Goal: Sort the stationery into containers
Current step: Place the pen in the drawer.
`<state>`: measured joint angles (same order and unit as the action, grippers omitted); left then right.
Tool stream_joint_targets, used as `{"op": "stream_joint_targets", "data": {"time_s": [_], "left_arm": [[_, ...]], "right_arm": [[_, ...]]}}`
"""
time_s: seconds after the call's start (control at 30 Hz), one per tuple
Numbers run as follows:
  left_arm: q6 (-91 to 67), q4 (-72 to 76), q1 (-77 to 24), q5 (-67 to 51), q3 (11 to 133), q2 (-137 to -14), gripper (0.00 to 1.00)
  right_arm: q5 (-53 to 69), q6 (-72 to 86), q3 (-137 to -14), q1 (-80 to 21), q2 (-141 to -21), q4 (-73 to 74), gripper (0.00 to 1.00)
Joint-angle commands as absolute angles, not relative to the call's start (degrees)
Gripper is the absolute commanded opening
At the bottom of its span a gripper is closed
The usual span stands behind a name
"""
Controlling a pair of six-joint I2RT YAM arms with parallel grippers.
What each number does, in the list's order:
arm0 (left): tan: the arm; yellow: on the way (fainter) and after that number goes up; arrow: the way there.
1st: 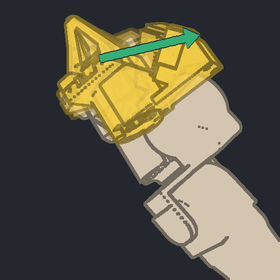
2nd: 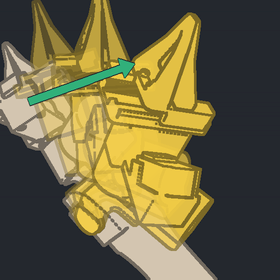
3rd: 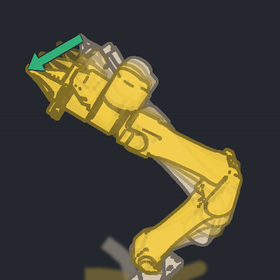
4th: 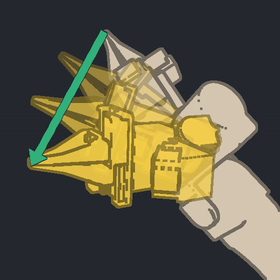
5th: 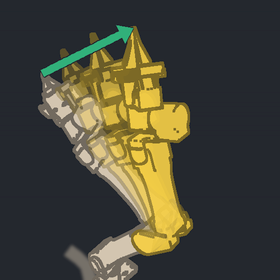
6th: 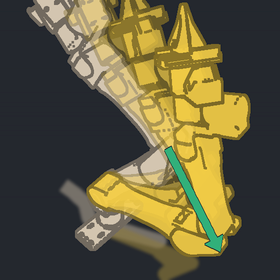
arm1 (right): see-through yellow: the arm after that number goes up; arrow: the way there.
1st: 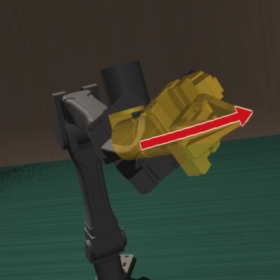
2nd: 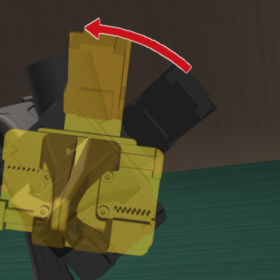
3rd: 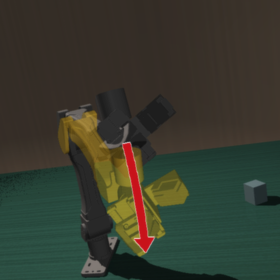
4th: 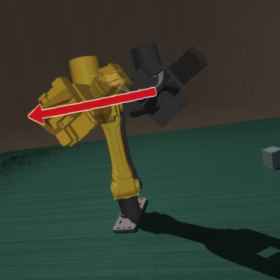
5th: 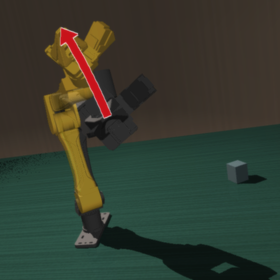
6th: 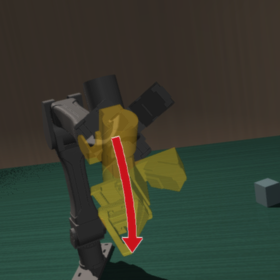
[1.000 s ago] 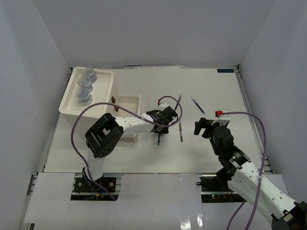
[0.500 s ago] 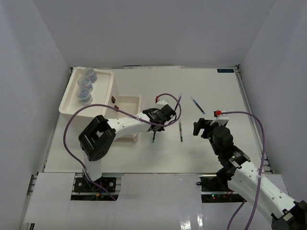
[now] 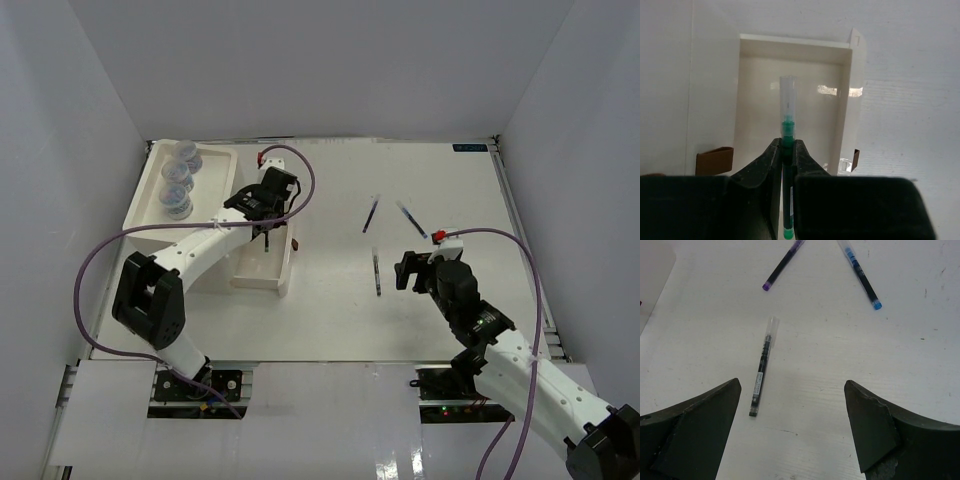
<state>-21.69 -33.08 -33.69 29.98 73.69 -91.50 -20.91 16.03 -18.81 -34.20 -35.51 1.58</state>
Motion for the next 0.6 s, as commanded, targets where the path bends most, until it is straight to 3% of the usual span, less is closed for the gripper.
{"op": "stream_joint_targets", "data": {"time_s": [0.0, 0.23, 0.37, 0.57], "left_arm": [[-18.11, -30.85, -32.18, 26.73, 72.95, -92.81, 0.19], [-20.90, -30.85, -31.82, 23.65, 75.06, -92.20, 0.69], [-23.55, -31.64, -33.04, 19.60, 76.81, -90.79, 0.81], [-32.51, -32.43, -43.48, 19.07, 80.76, -93.60, 0.84]], "right_arm": [[-19.78, 15.38, -19.34, -34.19, -35.95, -0.53, 0.90], [-19.42, 15.73, -19.34, -34.28, -36.12, -0.26, 0.90], [-18.72, 16.00, -19.42, -34.28, -35.69, -0.26, 0.90], [-18.02, 16.70, -19.95, -34.19, -33.58, 1.76, 0.90]]}}
